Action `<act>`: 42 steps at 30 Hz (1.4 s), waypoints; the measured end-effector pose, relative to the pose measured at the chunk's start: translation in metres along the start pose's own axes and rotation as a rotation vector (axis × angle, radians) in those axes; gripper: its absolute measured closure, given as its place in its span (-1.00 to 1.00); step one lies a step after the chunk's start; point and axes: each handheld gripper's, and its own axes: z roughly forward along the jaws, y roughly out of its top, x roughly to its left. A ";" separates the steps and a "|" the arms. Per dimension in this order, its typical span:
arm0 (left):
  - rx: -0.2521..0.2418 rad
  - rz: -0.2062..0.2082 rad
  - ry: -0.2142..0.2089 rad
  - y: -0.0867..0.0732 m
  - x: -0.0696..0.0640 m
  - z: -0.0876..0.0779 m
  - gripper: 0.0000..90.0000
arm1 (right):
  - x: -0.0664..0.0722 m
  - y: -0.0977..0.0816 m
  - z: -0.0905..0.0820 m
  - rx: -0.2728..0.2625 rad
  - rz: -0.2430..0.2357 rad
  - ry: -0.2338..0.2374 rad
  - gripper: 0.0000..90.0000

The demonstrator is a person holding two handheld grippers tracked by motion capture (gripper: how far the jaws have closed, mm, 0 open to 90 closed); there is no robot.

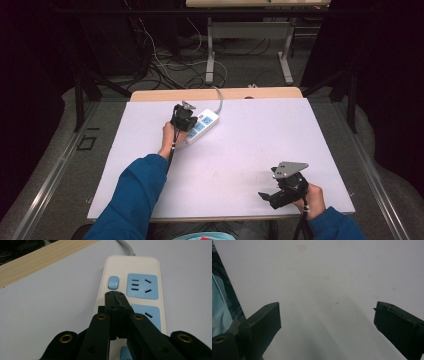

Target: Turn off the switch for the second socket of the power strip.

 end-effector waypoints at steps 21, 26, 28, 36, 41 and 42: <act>-0.009 -0.029 0.014 -0.003 0.006 0.001 1.00 | 0.001 0.000 0.000 0.001 0.008 0.001 -0.85; -0.009 -0.041 0.007 -0.004 0.010 -0.002 1.00 | -0.001 0.000 0.001 0.002 -0.009 0.005 -0.85; -0.006 -0.042 0.007 -0.005 0.011 -0.003 1.00 | 0.000 0.000 0.000 0.011 0.005 0.009 -0.85; -0.009 -0.023 0.014 -0.005 0.009 -0.003 1.00 | 0.000 0.000 0.002 0.004 0.001 0.003 -0.85; -0.017 -0.011 0.029 -0.006 0.006 -0.002 1.00 | 0.000 0.000 0.002 0.002 -0.007 0.003 -0.85; -0.010 -0.012 0.027 -0.006 0.005 -0.003 1.00 | 0.000 0.000 0.002 0.001 -0.006 -0.001 -0.85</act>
